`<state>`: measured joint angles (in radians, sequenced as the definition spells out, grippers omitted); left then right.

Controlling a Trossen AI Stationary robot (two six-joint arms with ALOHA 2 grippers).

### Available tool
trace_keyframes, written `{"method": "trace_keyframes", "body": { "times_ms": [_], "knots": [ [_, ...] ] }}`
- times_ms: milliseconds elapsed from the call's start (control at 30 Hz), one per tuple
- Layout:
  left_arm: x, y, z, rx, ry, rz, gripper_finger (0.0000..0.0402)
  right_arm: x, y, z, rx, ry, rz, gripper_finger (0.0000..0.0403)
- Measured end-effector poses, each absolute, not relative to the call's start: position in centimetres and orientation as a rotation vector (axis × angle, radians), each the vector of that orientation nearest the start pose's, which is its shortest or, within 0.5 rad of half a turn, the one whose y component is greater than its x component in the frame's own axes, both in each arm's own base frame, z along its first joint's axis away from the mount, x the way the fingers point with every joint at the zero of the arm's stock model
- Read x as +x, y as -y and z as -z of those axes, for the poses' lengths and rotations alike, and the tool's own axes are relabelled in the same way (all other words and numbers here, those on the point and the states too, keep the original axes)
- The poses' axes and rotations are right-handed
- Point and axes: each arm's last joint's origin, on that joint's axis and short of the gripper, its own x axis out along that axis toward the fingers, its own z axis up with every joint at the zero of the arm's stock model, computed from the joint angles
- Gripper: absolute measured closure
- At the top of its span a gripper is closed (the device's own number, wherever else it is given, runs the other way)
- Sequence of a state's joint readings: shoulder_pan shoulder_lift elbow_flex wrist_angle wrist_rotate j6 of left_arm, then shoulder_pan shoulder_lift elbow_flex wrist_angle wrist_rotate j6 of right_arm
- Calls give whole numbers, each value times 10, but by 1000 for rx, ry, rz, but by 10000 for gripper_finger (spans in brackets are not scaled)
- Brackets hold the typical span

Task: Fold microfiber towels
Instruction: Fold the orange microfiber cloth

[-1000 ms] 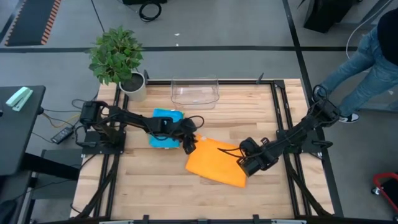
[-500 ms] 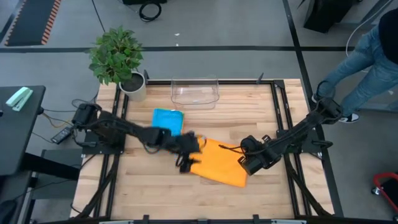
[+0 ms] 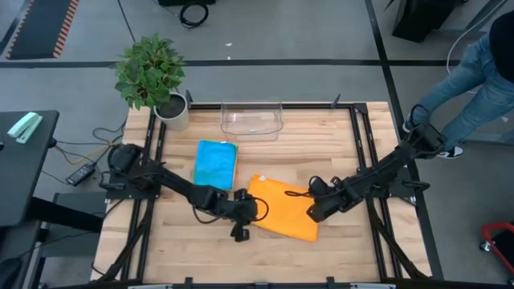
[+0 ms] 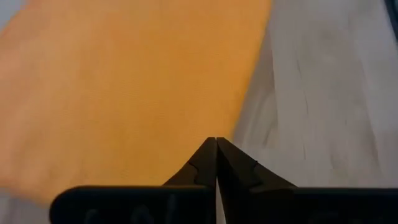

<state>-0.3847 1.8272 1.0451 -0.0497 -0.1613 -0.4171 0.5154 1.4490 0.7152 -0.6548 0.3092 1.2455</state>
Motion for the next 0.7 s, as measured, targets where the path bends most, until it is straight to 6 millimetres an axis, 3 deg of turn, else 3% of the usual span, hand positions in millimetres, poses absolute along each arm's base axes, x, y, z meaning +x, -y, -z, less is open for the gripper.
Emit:
{"method": "trace_keyframes", "body": {
  "times_ms": [300, 567, 700],
  "knots": [
    [346, 137, -122, -265, -927, -9, 391, 198, -91, -130, 574, -1166, 572, 400],
    [346, 138, -119, -293, -948, -45, 392, 196, -91, -129, 583, -1174, 561, 401],
    [344, 137, -120, -287, -959, -45, 396, 195, -101, -130, 639, -1165, 534, 401]
  ]
}}
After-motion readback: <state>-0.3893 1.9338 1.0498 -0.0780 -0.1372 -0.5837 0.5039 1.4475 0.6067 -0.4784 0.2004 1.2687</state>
